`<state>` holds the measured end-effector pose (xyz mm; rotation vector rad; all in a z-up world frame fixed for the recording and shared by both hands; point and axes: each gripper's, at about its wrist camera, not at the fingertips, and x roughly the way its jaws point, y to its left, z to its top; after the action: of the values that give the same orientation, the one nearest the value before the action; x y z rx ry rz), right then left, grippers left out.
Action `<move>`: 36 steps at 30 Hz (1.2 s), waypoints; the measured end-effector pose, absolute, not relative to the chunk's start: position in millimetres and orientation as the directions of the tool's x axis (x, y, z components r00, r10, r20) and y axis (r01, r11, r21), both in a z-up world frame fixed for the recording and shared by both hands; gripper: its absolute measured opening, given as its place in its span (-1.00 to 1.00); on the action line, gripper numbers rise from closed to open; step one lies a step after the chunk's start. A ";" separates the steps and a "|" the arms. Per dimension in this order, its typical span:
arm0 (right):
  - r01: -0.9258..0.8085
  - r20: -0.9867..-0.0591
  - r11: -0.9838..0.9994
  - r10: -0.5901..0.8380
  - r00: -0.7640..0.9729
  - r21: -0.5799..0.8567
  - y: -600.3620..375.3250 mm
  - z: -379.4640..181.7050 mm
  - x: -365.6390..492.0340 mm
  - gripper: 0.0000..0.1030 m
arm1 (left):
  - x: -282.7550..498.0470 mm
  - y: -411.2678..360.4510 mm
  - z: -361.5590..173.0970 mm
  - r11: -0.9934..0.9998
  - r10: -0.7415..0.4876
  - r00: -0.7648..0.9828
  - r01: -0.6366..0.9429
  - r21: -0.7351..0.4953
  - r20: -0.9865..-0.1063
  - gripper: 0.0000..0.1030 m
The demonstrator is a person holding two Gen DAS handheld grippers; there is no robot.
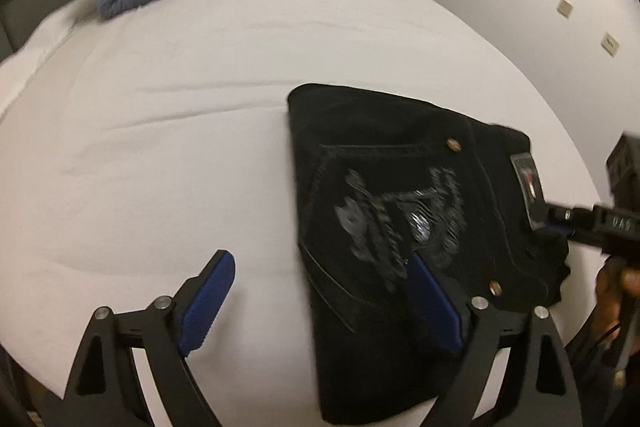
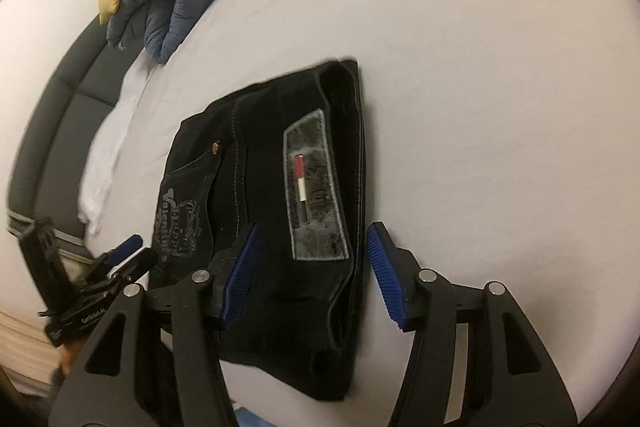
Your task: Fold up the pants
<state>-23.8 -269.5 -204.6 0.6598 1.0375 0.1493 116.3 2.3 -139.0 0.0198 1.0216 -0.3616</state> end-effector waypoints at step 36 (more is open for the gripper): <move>0.203 -0.716 0.762 0.433 0.548 0.615 -335.7 -221.2 83.7 -0.16 | 212.9 -63.6 -166.7 0.891 -0.419 0.321 0.326 -0.316 -0.849 0.42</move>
<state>83.7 -335.7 -221.2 0.7211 1.0041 0.1510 212.9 -63.6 -166.7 -0.0929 1.1441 -0.4898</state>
